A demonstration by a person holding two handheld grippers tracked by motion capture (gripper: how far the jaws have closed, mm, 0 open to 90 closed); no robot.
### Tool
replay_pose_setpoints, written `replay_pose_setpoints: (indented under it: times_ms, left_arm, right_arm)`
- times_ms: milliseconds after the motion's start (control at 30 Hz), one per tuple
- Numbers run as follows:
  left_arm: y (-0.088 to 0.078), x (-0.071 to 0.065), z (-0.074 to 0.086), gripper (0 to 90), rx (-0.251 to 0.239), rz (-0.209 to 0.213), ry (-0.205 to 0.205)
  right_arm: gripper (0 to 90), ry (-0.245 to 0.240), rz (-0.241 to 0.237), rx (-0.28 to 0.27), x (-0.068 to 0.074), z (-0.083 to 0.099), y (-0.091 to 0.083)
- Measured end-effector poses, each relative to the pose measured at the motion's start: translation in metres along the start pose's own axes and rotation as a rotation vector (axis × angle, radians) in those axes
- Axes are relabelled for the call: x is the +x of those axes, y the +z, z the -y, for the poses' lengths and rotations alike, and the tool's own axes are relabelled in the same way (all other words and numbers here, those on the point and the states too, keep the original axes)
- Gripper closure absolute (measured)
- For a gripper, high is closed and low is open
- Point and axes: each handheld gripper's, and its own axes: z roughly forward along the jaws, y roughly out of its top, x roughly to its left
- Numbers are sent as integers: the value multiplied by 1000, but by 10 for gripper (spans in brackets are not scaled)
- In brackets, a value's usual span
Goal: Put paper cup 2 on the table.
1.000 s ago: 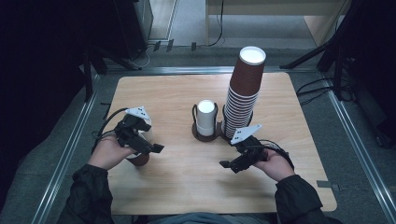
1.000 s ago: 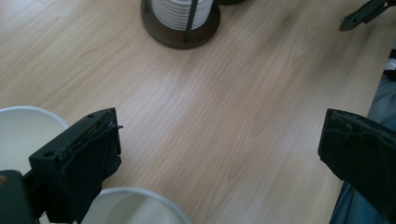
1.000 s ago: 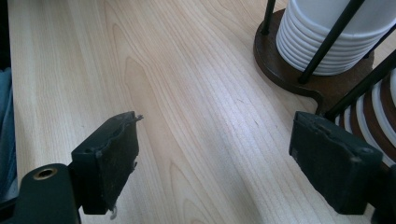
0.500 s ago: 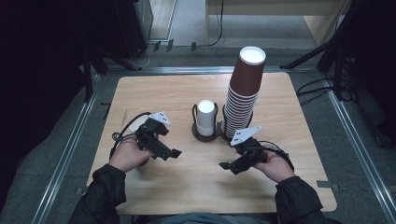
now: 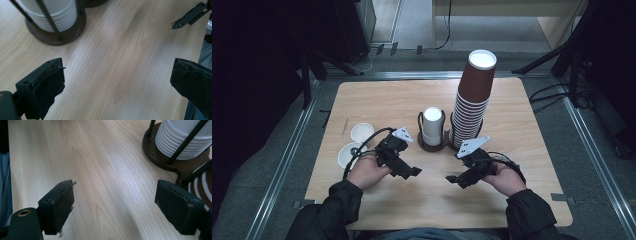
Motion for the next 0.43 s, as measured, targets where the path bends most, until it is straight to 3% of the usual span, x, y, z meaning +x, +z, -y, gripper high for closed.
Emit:
replay_pose_setpoints:
  times_ms: [433]
  left_arm:
    - [7,-4,-1,0,-27,10,25]
  right_arm:
    - [161,-6,-8,1,-1,0,1]
